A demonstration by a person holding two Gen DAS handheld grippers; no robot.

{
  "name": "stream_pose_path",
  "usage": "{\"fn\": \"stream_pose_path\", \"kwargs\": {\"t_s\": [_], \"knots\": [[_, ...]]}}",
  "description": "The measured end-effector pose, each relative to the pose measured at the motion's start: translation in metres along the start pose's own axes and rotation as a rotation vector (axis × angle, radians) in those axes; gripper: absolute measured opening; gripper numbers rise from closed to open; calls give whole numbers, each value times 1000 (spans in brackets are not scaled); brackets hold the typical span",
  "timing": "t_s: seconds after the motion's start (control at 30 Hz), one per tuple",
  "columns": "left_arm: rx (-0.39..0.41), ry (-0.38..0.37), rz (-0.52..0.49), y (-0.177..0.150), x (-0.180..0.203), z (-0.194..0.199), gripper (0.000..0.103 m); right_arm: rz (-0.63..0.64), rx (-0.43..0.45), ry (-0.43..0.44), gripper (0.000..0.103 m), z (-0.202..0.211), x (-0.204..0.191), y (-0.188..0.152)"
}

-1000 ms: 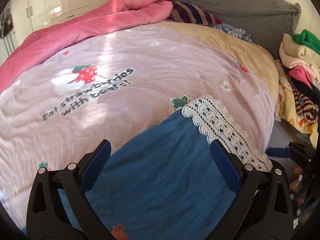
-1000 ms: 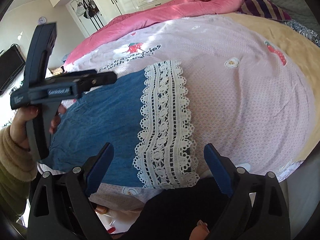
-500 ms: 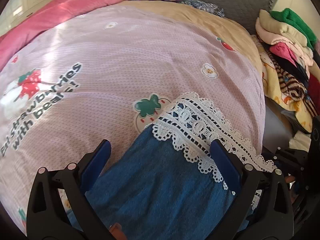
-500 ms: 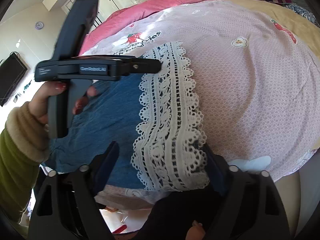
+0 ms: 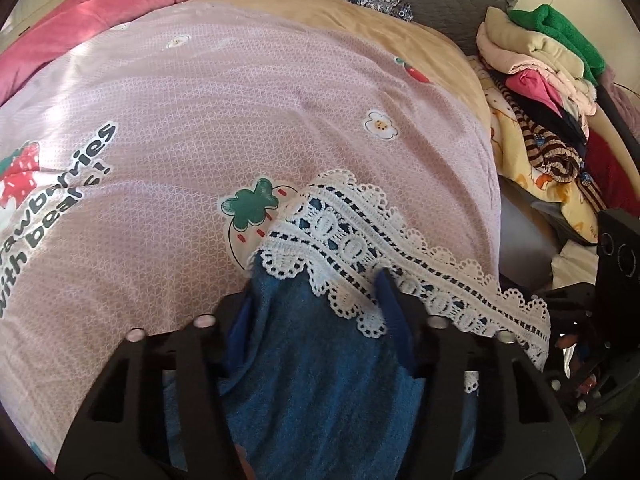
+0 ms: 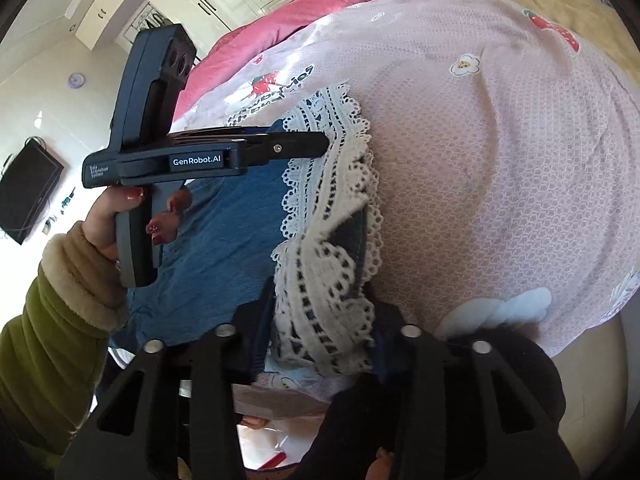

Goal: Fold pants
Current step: 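Grasp the lace trim with the right gripper while the left gripper grasps the denim beside it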

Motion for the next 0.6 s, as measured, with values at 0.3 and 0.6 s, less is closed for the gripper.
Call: {"fn": "stream_pose_path", "kwargs": {"t_s": [0.3,0.6], "knots": [[61,-13,46,2,-8,19,20,53,78,-21,27,10,-20,11],[180,-55,84,-3,-14,64,19,196,147,-48,26,27,-67,20]]}}
Point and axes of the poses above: each gripper's, at about its wrist camera, not at the fingertips, and z roughly against the way its jaws point, x to its right, y to its top, the point moved 5 cm from there along -z, roughly the way its jaws point, and after that the axes turned 3 degrees about -x, right-handed, at the moved point
